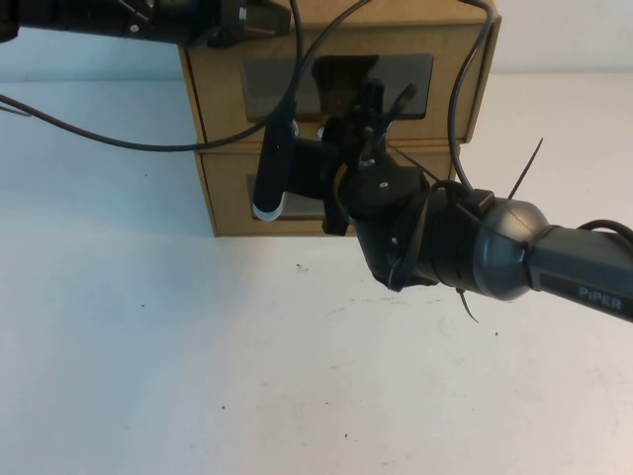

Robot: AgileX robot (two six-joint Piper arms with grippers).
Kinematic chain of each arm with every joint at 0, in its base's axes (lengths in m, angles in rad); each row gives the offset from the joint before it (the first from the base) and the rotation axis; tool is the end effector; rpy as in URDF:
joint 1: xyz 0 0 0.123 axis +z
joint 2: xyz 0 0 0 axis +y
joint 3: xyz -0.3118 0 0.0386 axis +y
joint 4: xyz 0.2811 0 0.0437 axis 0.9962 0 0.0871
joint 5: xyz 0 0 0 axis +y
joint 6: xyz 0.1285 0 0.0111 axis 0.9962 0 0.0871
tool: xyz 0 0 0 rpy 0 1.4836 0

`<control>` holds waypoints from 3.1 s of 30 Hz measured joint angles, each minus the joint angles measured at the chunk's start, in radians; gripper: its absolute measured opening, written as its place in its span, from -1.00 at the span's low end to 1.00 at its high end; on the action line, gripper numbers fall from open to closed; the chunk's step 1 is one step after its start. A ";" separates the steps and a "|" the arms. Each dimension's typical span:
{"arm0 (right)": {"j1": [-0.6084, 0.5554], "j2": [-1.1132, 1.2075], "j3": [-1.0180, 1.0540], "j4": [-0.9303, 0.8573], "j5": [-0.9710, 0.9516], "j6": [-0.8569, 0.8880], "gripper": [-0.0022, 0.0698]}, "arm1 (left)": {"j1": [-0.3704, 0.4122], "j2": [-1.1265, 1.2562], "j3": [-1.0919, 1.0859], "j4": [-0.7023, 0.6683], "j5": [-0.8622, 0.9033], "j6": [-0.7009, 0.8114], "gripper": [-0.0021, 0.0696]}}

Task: Open the shoe box
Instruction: 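Pull the top drawer of the cardboard box fully open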

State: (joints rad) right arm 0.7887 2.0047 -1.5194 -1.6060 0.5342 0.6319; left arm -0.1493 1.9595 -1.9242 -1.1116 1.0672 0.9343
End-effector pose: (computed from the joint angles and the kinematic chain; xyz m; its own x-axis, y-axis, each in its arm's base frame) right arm 0.4260 0.3356 0.2563 0.0856 -0.9281 -0.3624 -0.3701 0.3080 -0.8764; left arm 0.4804 -0.1747 0.3839 -0.4558 0.1690 -0.8739 0.8050 0.4971 -0.3238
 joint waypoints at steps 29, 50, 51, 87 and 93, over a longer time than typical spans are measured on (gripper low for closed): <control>0.002 -0.005 0.000 0.048 0.000 -0.004 -0.61 | -0.098 0.157 -0.267 0.193 -0.198 -0.072 -0.96; 0.176 -0.170 0.310 0.023 0.130 0.067 -0.61 | -0.100 0.158 -0.272 0.202 -0.180 -0.125 -0.96; 0.191 -0.178 0.328 0.025 0.135 0.082 -0.61 | -0.100 0.158 -0.272 0.202 -0.180 -0.129 -0.96; 0.489 -0.318 0.504 0.206 0.336 0.199 -0.61 | -0.082 0.159 -0.272 0.158 -0.100 -0.177 -0.96; 0.493 -0.324 0.504 0.204 0.339 0.211 -0.61 | -0.080 0.159 -0.301 0.175 -0.087 -0.177 -0.96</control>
State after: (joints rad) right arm 1.2822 1.6808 -1.0152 -1.4020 0.8732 0.8429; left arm -0.2293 2.1183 -2.2249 -0.9368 0.9799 0.7573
